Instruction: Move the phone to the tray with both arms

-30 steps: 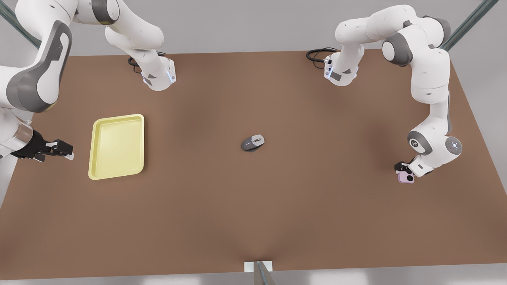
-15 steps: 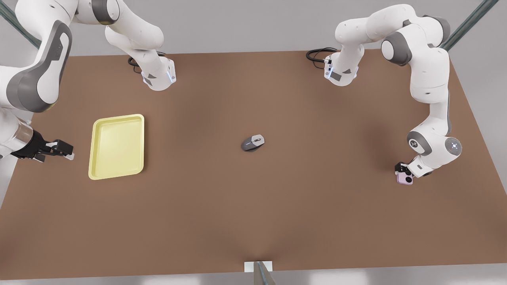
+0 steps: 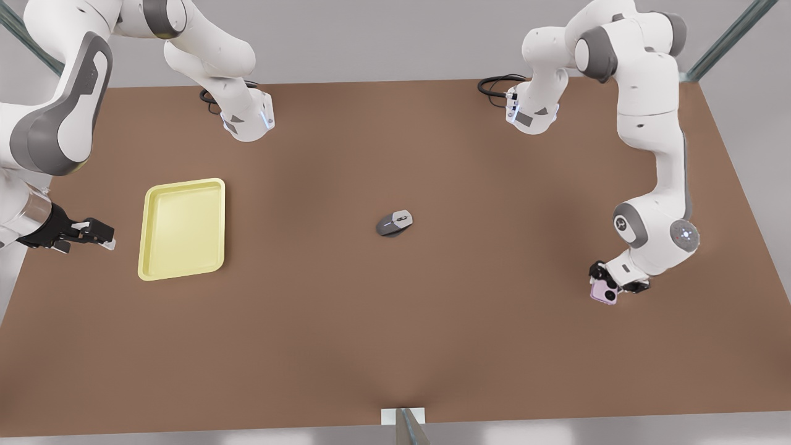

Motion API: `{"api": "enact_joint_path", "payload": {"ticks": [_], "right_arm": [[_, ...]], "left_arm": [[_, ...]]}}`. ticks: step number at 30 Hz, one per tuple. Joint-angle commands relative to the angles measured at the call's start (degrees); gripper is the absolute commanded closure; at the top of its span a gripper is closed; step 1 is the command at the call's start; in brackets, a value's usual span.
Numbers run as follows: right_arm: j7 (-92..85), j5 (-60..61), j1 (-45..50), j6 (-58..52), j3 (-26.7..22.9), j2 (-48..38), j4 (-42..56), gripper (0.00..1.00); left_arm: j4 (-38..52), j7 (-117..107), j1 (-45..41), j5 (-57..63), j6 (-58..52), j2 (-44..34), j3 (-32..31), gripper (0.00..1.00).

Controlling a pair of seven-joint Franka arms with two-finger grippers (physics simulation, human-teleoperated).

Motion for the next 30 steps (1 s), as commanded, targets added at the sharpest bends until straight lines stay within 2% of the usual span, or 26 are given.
{"api": "enact_joint_path", "payload": {"ticks": [1, 3, 6, 8, 9, 12, 16, 21, 25, 28, 30], "right_arm": [[-0.07, 0.04, 0.0, -0.03, -0.01, -0.08, 0.02, 0.0], [-0.07, 0.04, 0.0, -0.03, -0.01, -0.08, 0.11, 0.0], [0.02, 0.04, 0.0, -0.03, 0.08, -0.08, 0.11, 0.0], [0.02, 0.04, 0.0, -0.03, -0.01, -0.08, 0.11, 0.0], [-0.07, 0.04, 0.0, -0.03, -0.01, 0.0, 0.11, 0.0], [-0.07, 0.04, 0.0, -0.03, -0.01, -0.08, 0.11, 0.0], [-0.07, 0.04, 0.0, -0.03, -0.01, 0.0, 0.02, 0.0], [-0.07, 0.04, 0.0, -0.03, 0.08, 0.0, 0.11, 0.0], [-0.07, 0.04, 0.0, -0.03, 0.08, 0.0, 0.11, 0.0], [-0.07, 0.04, 0.0, -0.03, 0.08, 0.0, 0.11, 0.0], [-0.07, 0.04, 0.0, -0.03, 0.08, 0.0, 0.11, 0.0]], "left_arm": [[3.02, -26.82, -5.6, 3.55, -11.9, -1.02, 0.13, 0.29], [7.16, -42.29, -13.07, 3.55, -17.44, -0.94, -0.22, 0.29], [11.9, -60.04, -23.53, 2.85, -18.41, 0.64, -0.48, 0.29], [20.07, -73.04, -29.67, 2.5, -22.72, 4.86, -0.57, 0.29], [23.94, -79.73, -31.09, 2.14, -22.81, 7.06, -2.59, 0.29], [35.36, -94.41, -31.27, 2.32, -24.57, 13.56, -7.51, 0.29], [46.27, -102.76, -31.44, 2.23, -21.15, 19.72, -13.4, 0.29], [46.27, -114.72, -36.01, 2.49, -6.64, 23.06, -14.46, 0.29], [53.65, -116.74, -38.03, 2.76, -5.41, 29.65, -14.19, 0.29], [56.47, -116.74, -40.67, 5.57, -1.89, 34.4, -13.93, 0.29], [56.38, -115.95, -41.81, 7.86, -0.49, 34.48, -14.19, 0.29]]}}
